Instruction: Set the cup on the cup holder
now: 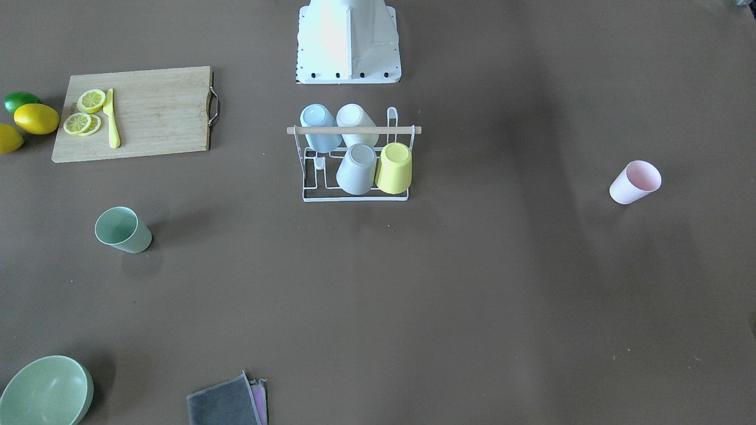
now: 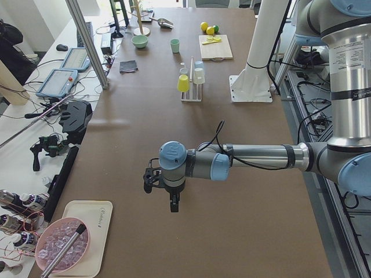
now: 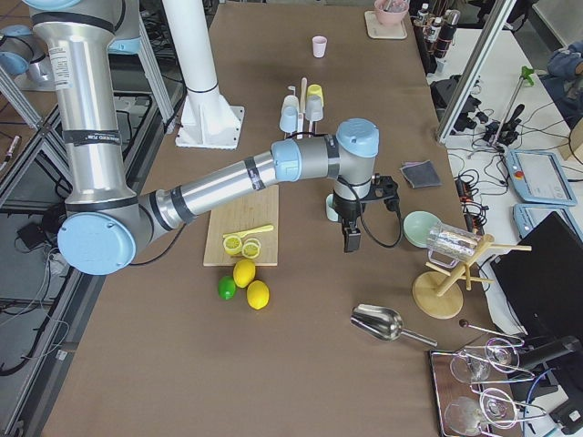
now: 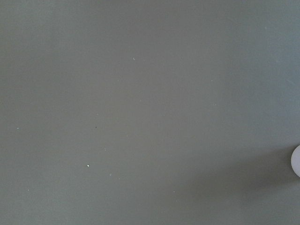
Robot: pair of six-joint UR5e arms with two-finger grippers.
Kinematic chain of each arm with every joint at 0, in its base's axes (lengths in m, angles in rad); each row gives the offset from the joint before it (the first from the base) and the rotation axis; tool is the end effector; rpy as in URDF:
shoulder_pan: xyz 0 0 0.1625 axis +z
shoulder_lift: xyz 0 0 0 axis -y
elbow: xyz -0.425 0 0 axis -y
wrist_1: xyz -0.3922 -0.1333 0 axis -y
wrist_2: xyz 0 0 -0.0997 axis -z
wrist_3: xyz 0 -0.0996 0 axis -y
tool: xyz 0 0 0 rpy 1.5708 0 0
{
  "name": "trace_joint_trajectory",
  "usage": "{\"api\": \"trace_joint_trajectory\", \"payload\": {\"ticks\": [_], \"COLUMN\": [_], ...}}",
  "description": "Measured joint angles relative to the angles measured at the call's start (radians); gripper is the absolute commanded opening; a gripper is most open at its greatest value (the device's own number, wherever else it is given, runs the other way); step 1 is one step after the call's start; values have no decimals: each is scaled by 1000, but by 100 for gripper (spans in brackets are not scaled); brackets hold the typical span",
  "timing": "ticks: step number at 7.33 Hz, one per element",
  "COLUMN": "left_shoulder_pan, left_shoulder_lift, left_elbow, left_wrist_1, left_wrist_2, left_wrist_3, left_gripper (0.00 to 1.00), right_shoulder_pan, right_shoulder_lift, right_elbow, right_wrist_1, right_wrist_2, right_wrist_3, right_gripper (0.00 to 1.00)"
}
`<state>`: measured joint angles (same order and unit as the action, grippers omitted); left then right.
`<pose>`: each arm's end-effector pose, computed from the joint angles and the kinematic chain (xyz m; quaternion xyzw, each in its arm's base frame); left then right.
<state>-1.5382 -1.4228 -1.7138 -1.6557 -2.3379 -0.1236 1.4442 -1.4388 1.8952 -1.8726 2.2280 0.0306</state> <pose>-0.0500 -0.4365 0.6483 0.0078 0.3757 -0.0272 0.9263 0.0064 -0.5236 0.4735 0.0476 -0.3265 -0.0702 0.9414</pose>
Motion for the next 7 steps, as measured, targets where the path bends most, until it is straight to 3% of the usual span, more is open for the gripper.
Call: {"api": "trace_joint_trajectory", "payload": {"ticks": [5,7], "left_shoulder_pan": [113,140], "left_shoulder_lift": [-321,-402], "left_elbow": [8,24], "left_wrist_1": [399,498], "left_wrist_2": [25,35], "left_wrist_3": [50,58], "left_gripper": [98,98], "right_shoulder_pan": [-196,-265], "right_shoulder_lift": [164,307], "right_elbow": [-66,-221], "right_wrist_1": [-127,-185], "right_wrist_2": [-78,-81], "right_wrist_3": [-56,-112], "right_gripper": [100,100]}}
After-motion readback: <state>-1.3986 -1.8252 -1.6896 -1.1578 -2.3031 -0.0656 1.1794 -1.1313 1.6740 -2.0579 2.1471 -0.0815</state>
